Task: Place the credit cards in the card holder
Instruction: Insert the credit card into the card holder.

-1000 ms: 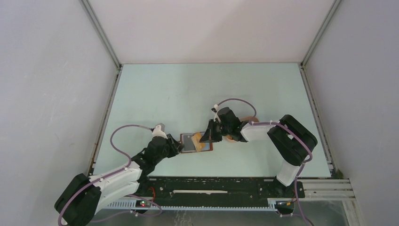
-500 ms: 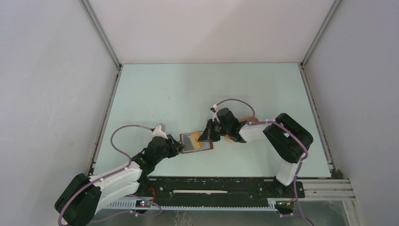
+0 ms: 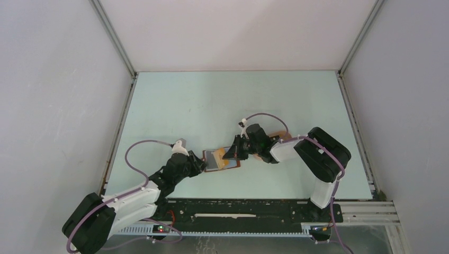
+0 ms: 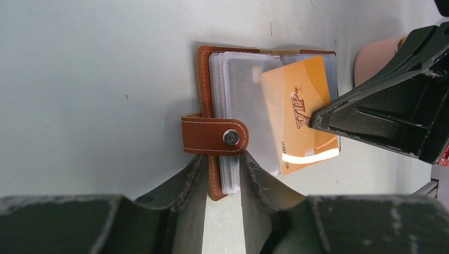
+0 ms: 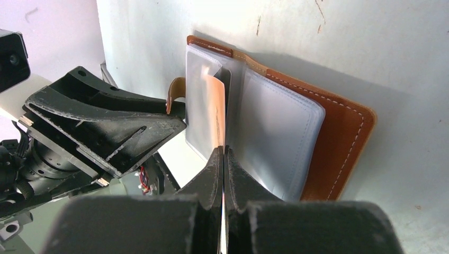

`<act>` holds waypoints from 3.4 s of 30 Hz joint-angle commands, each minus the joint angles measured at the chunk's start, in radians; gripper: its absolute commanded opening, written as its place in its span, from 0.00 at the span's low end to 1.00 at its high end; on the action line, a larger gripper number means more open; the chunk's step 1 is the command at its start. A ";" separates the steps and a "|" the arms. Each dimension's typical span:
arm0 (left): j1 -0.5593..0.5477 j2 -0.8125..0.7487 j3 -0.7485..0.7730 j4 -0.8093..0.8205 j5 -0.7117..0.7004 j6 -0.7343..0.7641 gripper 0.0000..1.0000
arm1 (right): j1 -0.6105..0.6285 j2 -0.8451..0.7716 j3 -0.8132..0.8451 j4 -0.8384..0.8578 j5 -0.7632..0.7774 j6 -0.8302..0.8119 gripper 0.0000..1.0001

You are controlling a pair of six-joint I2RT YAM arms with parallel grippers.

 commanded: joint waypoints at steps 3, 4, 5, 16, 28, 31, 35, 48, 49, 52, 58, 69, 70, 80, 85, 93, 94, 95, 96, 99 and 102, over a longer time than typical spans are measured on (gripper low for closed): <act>0.004 0.019 -0.040 -0.005 0.034 -0.013 0.33 | 0.013 0.059 -0.017 0.023 0.058 0.025 0.00; 0.004 0.018 -0.041 -0.005 0.033 -0.013 0.32 | 0.016 0.062 -0.017 0.026 0.058 0.027 0.00; 0.005 0.016 -0.044 -0.005 0.033 -0.014 0.32 | 0.017 0.061 -0.017 0.024 0.058 0.025 0.00; 0.005 0.030 -0.051 0.009 0.029 -0.019 0.32 | 0.024 0.024 -0.050 0.051 0.093 0.035 0.00; 0.004 0.051 -0.054 0.025 0.029 -0.028 0.31 | 0.051 -0.022 -0.084 0.031 0.131 0.087 0.00; 0.005 0.053 -0.056 0.026 0.027 -0.029 0.31 | 0.051 -0.026 -0.089 0.026 0.141 0.086 0.00; 0.005 0.055 -0.057 0.026 0.026 -0.029 0.31 | 0.051 -0.029 -0.093 0.014 0.162 0.052 0.00; 0.005 0.077 -0.048 0.033 0.027 -0.025 0.31 | 0.031 -0.055 -0.093 -0.020 0.208 -0.001 0.00; 0.004 0.078 -0.047 0.035 0.029 -0.025 0.31 | 0.032 -0.054 -0.093 -0.018 0.208 0.001 0.00; 0.004 0.084 -0.045 0.042 0.032 -0.028 0.31 | 0.031 -0.053 -0.093 -0.008 0.214 -0.001 0.00; 0.004 0.112 -0.044 0.072 0.050 -0.028 0.31 | 0.027 -0.038 -0.093 0.021 0.223 -0.002 0.00; 0.003 0.117 -0.050 0.091 0.066 -0.033 0.30 | 0.054 0.024 -0.061 0.047 0.198 0.027 0.00; 0.004 0.114 -0.050 0.088 0.067 -0.031 0.30 | 0.061 0.031 -0.055 0.045 0.185 0.026 0.00; 0.004 0.068 -0.053 0.053 0.057 -0.026 0.30 | 0.084 0.034 0.002 0.026 0.119 -0.062 0.28; 0.005 0.042 -0.055 0.031 0.052 -0.025 0.31 | 0.097 0.017 0.023 0.009 0.101 -0.115 0.40; 0.004 -0.002 -0.057 0.001 0.046 -0.023 0.31 | 0.139 0.001 0.088 -0.091 0.116 -0.224 0.47; 0.004 -0.005 -0.056 -0.002 0.046 -0.023 0.31 | 0.148 0.004 0.106 -0.128 0.125 -0.246 0.47; 0.004 -0.010 -0.056 -0.005 0.046 -0.023 0.31 | 0.157 0.007 0.123 -0.152 0.137 -0.267 0.47; 0.004 -0.017 -0.057 -0.008 0.046 -0.023 0.31 | 0.167 0.010 0.140 -0.179 0.147 -0.288 0.48; 0.004 -0.034 -0.060 -0.017 0.044 -0.025 0.31 | 0.202 0.018 0.189 -0.250 0.179 -0.350 0.49; 0.004 -0.054 -0.060 -0.032 0.042 -0.025 0.31 | 0.235 0.031 0.236 -0.316 0.206 -0.400 0.50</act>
